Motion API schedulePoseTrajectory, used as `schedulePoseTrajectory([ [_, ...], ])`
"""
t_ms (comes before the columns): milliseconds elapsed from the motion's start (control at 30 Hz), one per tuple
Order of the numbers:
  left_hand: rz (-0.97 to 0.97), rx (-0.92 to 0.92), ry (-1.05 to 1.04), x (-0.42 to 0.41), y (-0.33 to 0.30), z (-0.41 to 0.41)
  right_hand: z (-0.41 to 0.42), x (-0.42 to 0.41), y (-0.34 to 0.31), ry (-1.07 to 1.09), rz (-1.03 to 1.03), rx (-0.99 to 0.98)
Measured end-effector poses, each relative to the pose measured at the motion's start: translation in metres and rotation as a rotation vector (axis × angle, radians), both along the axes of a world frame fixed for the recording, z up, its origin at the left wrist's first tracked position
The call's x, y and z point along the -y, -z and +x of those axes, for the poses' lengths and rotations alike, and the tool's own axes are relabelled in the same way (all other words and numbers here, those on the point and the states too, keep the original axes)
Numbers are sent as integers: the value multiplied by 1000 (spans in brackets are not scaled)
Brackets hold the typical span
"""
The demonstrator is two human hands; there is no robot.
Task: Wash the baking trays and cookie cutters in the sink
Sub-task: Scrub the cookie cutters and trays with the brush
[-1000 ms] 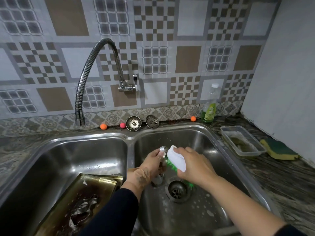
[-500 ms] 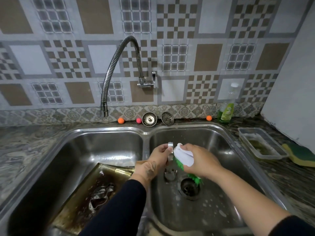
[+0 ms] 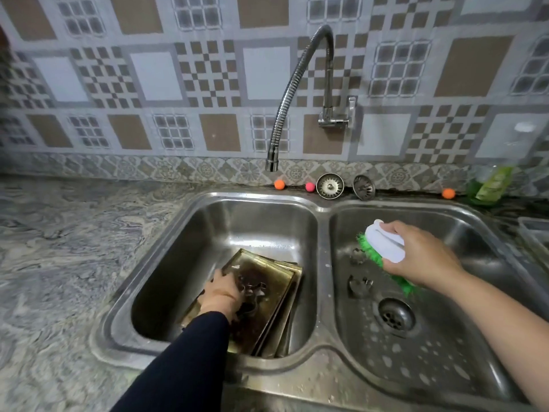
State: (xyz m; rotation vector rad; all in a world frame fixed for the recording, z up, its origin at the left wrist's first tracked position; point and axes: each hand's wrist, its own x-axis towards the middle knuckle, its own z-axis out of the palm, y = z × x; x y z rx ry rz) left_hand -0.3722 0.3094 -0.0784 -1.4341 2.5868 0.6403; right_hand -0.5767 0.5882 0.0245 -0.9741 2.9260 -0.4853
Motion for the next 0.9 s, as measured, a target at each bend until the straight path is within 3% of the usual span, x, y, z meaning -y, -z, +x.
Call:
schedulePoseTrajectory([
  [133,63,-19,-43,7,15,18,5,8,7,2,8,18],
  [400,-9,52,37,5,2,11,8,7,9,-6,62,23],
  [767,-242,-125,492,-58,-62,-107,-30,-73,-25,-1,264,92],
  [900,-201,-167,607,-100,-59,-149,-73,-127,-52,102,243,43],
])
